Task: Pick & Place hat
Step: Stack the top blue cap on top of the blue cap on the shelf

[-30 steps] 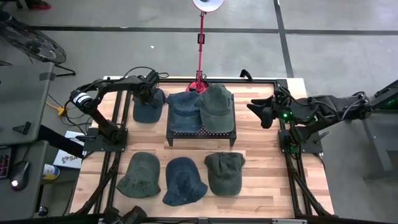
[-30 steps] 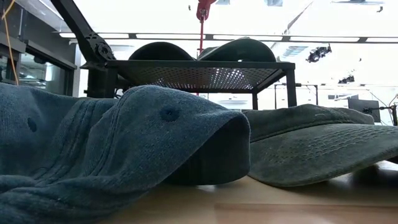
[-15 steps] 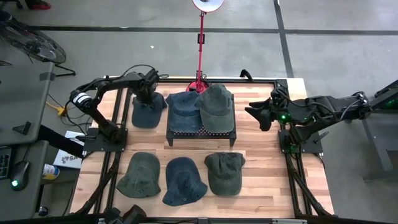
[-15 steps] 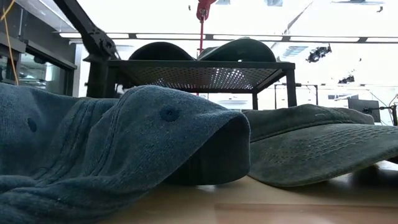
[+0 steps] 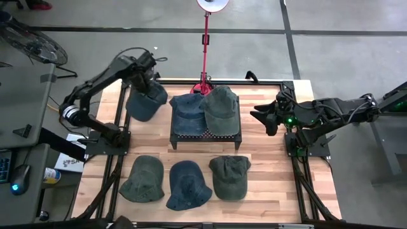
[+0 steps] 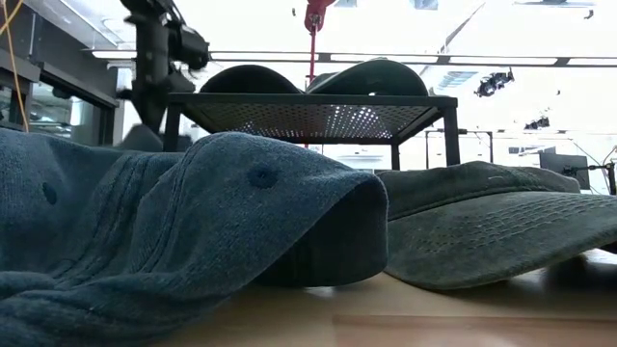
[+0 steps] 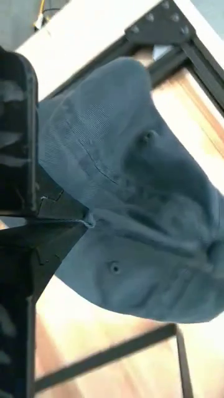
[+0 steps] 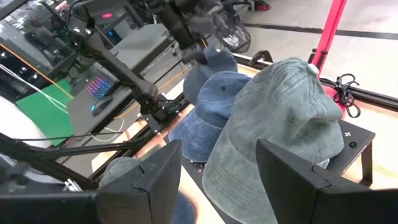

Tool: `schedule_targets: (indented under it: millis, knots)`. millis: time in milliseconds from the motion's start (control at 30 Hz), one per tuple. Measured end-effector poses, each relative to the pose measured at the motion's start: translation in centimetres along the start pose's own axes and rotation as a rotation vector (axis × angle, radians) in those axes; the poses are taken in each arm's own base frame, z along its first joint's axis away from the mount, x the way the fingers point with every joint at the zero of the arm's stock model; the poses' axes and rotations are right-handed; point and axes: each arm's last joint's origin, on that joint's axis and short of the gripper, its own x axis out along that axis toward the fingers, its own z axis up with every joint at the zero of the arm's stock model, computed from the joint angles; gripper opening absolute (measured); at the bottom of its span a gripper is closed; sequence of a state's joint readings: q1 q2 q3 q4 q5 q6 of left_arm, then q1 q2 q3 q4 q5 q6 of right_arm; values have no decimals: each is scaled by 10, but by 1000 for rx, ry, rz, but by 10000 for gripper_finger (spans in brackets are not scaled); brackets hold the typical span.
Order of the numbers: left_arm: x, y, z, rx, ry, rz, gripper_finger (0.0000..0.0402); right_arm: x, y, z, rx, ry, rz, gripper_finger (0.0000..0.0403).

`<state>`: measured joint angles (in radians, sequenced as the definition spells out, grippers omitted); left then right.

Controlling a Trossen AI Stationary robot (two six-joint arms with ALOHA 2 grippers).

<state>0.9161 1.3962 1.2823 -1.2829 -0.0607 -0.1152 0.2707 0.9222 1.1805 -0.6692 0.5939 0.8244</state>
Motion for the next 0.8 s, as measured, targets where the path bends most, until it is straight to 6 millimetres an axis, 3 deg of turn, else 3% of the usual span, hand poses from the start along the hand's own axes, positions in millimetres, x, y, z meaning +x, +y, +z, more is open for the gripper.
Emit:
schedule_targets:
  millis: [333, 533, 667, 800]
  knots:
    - [-100, 5, -20, -106, -201, -102, 0, 0, 0, 0, -64, 14, 14, 200]
    - [-153, -5, -34, -145, -377, -227, 0, 0, 1, -1, -92, 19, 19, 200]
    - [-180, -20, -41, -156, -465, -321, 0, 0, 1, -1, -100, 20, 21, 200]
    - [-194, -38, -45, -170, -524, -432, 0, 0, 1, -1, -100, 23, 24, 200]
